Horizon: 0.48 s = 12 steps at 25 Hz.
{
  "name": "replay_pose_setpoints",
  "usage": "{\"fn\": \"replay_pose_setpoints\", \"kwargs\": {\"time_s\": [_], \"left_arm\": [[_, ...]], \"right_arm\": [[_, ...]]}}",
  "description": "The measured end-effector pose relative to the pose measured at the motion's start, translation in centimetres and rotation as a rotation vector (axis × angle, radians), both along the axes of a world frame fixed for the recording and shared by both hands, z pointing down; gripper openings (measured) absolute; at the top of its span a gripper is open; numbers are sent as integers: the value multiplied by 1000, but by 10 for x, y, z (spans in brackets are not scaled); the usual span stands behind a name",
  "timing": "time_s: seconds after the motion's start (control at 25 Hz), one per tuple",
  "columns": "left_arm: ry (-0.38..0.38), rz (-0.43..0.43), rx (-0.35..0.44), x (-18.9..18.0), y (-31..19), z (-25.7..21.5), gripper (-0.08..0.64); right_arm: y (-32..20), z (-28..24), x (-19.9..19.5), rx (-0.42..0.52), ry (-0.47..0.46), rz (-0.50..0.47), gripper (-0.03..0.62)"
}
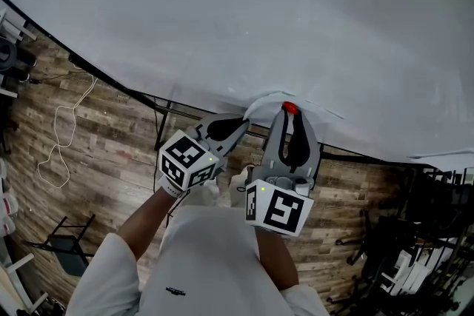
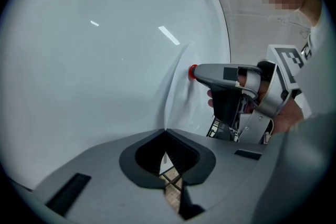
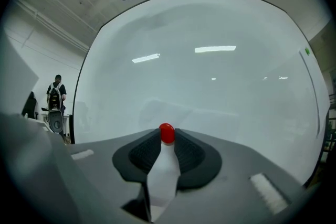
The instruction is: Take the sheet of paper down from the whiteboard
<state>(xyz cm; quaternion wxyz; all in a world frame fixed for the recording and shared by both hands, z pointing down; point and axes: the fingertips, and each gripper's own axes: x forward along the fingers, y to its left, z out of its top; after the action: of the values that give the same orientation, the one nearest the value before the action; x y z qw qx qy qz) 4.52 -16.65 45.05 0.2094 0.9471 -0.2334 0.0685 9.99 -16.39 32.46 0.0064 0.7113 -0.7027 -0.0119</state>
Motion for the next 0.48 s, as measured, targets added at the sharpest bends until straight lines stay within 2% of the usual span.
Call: {"fn": "replay_pose_setpoints", "kwargs": {"time_s": [0.28, 0.48], "left_arm": [[3, 3, -3, 3, 3, 0, 7], [10, 1, -5, -1, 2, -2, 8]], "right_arm": [[2, -2, -2, 7, 1, -28, 83], [6, -4, -10, 25, -30, -77, 51]]}}
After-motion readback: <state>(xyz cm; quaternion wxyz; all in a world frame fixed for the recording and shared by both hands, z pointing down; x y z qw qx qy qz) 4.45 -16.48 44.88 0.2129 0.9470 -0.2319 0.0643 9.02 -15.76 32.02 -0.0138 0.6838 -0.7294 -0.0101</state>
